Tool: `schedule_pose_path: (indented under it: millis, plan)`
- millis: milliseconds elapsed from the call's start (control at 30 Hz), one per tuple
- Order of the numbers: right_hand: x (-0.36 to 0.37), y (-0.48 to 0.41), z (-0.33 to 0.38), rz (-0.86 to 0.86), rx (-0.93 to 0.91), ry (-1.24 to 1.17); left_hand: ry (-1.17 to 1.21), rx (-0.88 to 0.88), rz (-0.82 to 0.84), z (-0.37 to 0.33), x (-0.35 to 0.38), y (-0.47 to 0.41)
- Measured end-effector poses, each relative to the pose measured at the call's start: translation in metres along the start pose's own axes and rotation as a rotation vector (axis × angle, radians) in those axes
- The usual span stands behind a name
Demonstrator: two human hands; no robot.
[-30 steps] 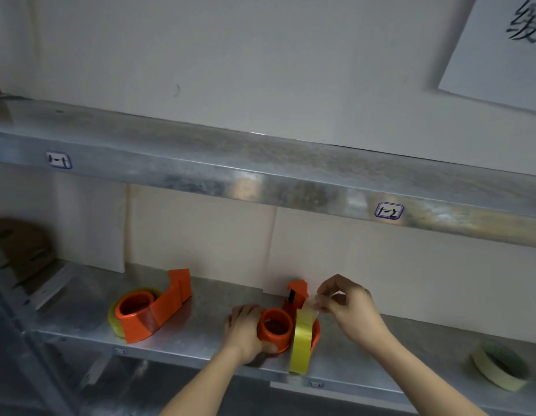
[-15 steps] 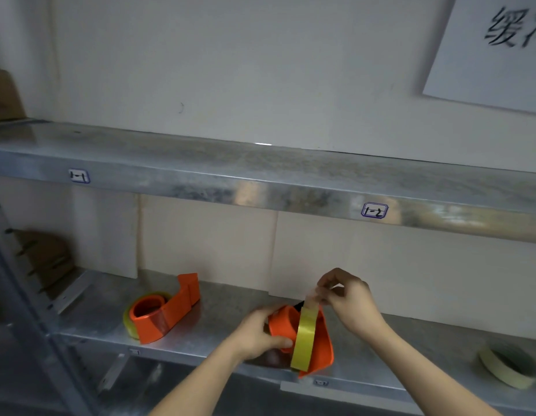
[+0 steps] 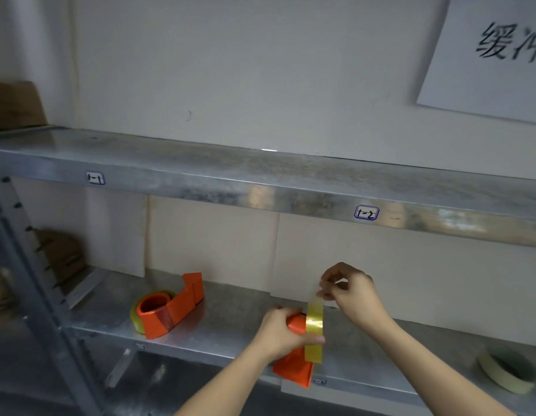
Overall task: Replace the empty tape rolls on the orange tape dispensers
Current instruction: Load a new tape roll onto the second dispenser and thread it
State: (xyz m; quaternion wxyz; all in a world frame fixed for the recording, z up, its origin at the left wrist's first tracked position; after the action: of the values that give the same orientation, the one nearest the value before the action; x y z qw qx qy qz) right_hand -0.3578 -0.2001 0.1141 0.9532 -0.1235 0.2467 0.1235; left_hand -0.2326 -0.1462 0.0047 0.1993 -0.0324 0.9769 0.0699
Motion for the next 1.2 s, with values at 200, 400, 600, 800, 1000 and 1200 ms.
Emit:
schedule_pose_path:
  millis: [200,400,600,800,1000,1200]
  plan:
    - [0.003,0.004,-0.001,0.034,-0.007,0.030,-0.027,-0.022,-0.019,0.001,0.000,0.004]
    - [0.004,0.004,-0.008,0.029,-0.005,0.066,0.021,-0.078,0.002,0.009,-0.003,0.012]
    - [0.004,0.003,-0.007,0.024,-0.026,0.135,0.177,-0.143,0.085,0.013,0.002,0.031]
    - [-0.002,0.002,-0.007,0.035,-0.024,0.200,0.199,-0.062,0.194,0.006,0.007,0.044]
    - [-0.019,0.006,-0.014,0.024,-0.001,0.202,0.252,0.081,0.238,-0.010,0.003,0.055]
    - [-0.018,0.011,-0.010,0.111,-0.015,0.250,0.246,0.227,0.279,-0.036,0.005,0.068]
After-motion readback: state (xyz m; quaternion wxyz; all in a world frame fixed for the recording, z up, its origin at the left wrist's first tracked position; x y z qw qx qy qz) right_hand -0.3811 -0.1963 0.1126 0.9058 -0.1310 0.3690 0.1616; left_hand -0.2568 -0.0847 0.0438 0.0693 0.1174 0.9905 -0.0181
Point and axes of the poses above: each hand's wrist, its own y-axis away from the middle knuckle, its own x-axis out of the palm, z = x × y, the point moved 10 cm from there along -y, towards the middle knuckle, and after that the axes turned 1 degree about y, right-handed, at the moved point
